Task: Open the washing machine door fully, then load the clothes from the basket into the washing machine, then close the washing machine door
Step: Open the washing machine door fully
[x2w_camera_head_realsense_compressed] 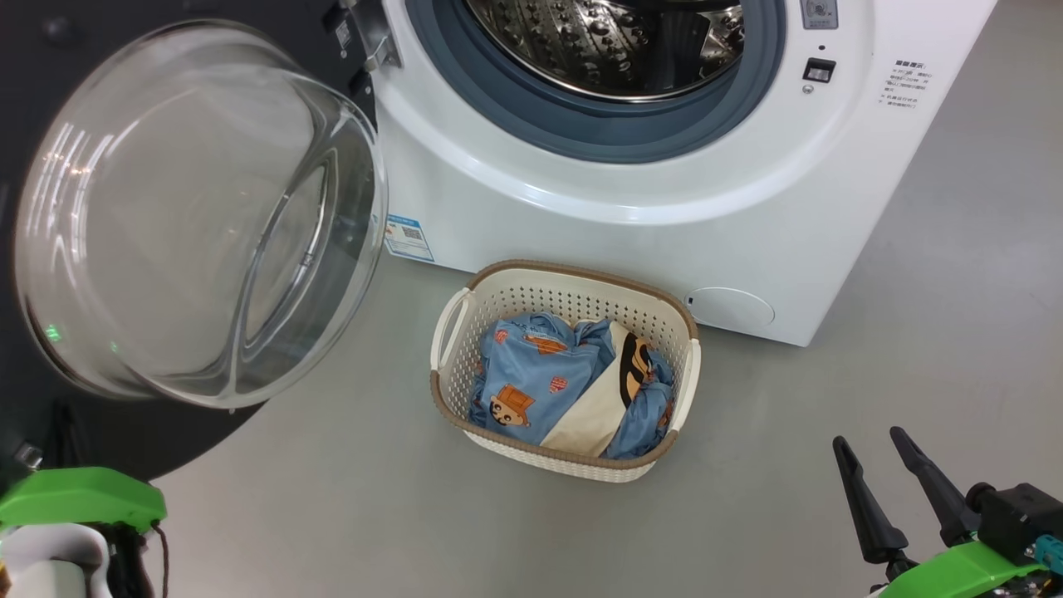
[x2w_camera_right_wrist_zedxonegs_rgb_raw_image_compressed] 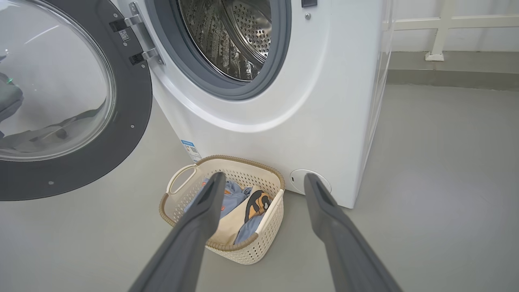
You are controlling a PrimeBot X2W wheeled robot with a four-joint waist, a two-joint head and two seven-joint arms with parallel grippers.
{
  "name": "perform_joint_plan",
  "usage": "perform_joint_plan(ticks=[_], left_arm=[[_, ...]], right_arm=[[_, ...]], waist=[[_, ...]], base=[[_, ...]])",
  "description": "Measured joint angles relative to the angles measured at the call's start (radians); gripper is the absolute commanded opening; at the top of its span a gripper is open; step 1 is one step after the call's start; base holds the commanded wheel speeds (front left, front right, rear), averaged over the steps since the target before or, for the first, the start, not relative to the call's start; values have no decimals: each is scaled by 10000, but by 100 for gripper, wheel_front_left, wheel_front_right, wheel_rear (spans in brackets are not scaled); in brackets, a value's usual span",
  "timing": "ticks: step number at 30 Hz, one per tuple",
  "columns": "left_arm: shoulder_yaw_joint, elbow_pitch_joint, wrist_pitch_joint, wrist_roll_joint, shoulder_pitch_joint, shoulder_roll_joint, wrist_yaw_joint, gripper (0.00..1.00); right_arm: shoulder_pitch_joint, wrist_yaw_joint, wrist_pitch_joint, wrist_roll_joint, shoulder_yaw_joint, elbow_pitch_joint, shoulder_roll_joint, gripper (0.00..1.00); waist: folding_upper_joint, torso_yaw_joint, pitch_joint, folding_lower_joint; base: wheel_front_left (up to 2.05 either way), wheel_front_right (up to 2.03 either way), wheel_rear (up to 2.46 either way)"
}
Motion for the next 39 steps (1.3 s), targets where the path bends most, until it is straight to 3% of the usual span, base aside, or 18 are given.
perform_joint_plan(ticks=[14, 39], left_arm=[[1047, 637, -4, 596, -588, 117, -178, 0], [2387, 1509, -6, 1365, -1636, 959, -259, 0]], right_arm=[[-160, 0, 0, 0, 27, -46, -125, 100], [-368, 0, 0, -59, 151, -178, -378, 100]], waist=[[0, -48, 109, 0], [0, -261, 634, 0]], base=[[0, 0, 0], [0, 0, 0]])
